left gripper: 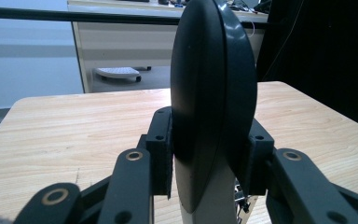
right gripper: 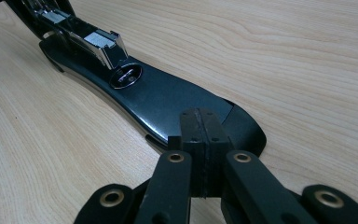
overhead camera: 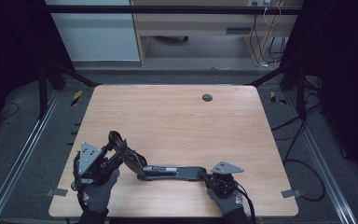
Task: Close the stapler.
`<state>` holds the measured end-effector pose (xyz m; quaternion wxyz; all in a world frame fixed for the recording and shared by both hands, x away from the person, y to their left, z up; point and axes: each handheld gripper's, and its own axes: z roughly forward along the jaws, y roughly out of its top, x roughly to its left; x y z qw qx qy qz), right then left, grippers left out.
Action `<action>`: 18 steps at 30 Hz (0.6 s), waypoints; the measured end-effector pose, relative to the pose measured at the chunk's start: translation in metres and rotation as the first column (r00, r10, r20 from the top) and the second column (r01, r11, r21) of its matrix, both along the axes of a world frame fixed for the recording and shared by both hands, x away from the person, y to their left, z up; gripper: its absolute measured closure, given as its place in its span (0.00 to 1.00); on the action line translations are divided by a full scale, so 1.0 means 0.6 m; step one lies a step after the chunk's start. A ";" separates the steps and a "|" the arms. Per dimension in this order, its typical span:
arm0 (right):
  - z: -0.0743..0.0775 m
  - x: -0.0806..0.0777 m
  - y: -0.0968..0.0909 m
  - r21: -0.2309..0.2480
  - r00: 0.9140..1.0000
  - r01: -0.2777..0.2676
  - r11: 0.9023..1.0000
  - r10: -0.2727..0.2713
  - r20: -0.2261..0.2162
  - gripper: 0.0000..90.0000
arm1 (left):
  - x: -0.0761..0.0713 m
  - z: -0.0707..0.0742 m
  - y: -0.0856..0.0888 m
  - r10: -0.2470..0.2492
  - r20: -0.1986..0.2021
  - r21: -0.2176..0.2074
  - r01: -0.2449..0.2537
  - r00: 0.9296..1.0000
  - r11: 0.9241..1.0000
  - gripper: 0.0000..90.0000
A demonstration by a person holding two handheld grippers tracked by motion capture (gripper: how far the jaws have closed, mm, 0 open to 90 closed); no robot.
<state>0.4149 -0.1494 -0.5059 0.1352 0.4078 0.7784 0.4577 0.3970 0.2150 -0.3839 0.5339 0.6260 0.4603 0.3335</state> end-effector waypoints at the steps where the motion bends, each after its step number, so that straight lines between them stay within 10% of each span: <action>1: 0.000 0.000 0.000 0.001 1.000 0.000 1.000 0.000 -0.001 1.00 | 0.000 0.000 -0.001 0.001 0.001 0.001 -0.001 1.000 1.000 0.70; 18: 0.000 0.000 0.000 0.003 1.000 -0.001 1.000 0.001 -0.002 1.00 | -0.003 0.003 -0.025 0.014 0.034 0.050 -0.015 0.999 0.999 0.70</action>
